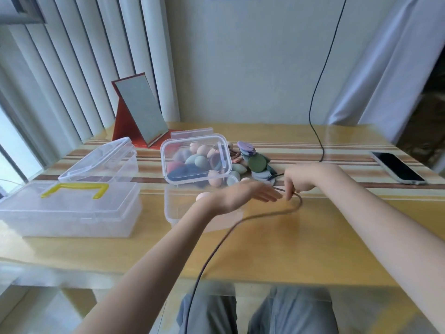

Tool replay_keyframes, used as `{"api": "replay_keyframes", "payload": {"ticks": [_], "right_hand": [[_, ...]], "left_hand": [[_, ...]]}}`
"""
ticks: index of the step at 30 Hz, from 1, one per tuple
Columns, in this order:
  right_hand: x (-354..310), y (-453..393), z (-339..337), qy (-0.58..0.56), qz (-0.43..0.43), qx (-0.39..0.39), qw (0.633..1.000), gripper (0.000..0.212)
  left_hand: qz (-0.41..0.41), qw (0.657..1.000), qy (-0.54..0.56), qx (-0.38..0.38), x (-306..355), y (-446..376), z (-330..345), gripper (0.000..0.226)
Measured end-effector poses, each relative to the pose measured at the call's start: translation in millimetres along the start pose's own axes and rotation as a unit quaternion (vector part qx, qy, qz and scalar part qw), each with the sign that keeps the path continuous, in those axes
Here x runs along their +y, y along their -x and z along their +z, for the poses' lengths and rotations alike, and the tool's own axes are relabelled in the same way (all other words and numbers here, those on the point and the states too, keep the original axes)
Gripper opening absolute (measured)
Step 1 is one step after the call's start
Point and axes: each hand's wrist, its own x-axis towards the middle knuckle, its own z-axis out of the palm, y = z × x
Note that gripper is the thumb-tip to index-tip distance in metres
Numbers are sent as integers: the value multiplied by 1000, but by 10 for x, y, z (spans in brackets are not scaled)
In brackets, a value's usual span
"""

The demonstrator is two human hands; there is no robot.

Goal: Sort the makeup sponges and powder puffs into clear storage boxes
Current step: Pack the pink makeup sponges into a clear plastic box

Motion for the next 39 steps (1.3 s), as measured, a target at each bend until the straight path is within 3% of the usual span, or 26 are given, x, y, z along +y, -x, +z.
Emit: {"api": "replay_keyframes", "payload": {"ticks": [3, 7, 10, 12, 14, 16, 19, 22, 24, 26, 28, 30, 31, 32, 34, 37, 39], "right_hand": [[28, 31, 64, -31, 20, -22, 999, 56], [-130, -103, 113, -92, 17, 140, 986, 35], [-329, -272, 159, -129, -35, 223, 966, 24], [-459, -392, 227, -182, -71, 214, 957, 11], [-554, -507, 333, -205, -80, 178, 959, 32], [-587, -614, 438, -189, -76, 187, 961, 44], [-595, -716, 490, -211, -57, 219, 951, 34], [-615, -756, 442, -286, -27, 266, 920, 19], [-635, -771, 397, -331, -6, 326, 885, 20], [-682, -746, 321, -406, -24, 368, 836, 23], [-780, -675, 211, -500, -76, 359, 785, 26], [-929, -577, 97, -578, -131, 307, 745, 28], [-1014, -549, 53, -595, -156, 276, 738, 27], [-1109, -531, 19, -592, -179, 245, 747, 25], [-1322, -546, -5, -541, -217, 208, 785, 18], [-1555, -654, 57, -393, -231, 264, 850, 12], [-1611, -695, 119, -341, -219, 282, 870, 12]], "left_hand": [[7, 995, -54, 84, -84, 33, -136, 30], [45, 951, -280, 124, -212, 92, -271, 46], [59, 915, -340, 209, -283, 192, -265, 64], [27, 889, -383, 249, -342, 306, -272, 66], [-28, 886, -404, 223, -448, 440, -308, 62], [-85, 902, -384, 179, -551, 561, -337, 54], [-128, 896, -391, 166, -642, 617, -324, 48], [-150, 876, -414, 195, -669, 572, -289, 43], [-166, 868, -420, 205, -671, 545, -281, 45], [-170, 900, -351, 196, -640, 535, -304, 50], [-141, 950, -171, 218, -563, 545, -358, 45], [-120, 939, -41, 320, -537, 544, -443, 28], [-129, 916, -70, 373, -557, 542, -500, 16], [-153, 888, -152, 405, -594, 537, -554, 14], [-185, 854, -282, 395, -651, 524, -620, 32], [-190, 864, -331, 328, -655, 451, -658, 45], [-182, 889, -313, 281, -661, 399, -640, 44]]}}
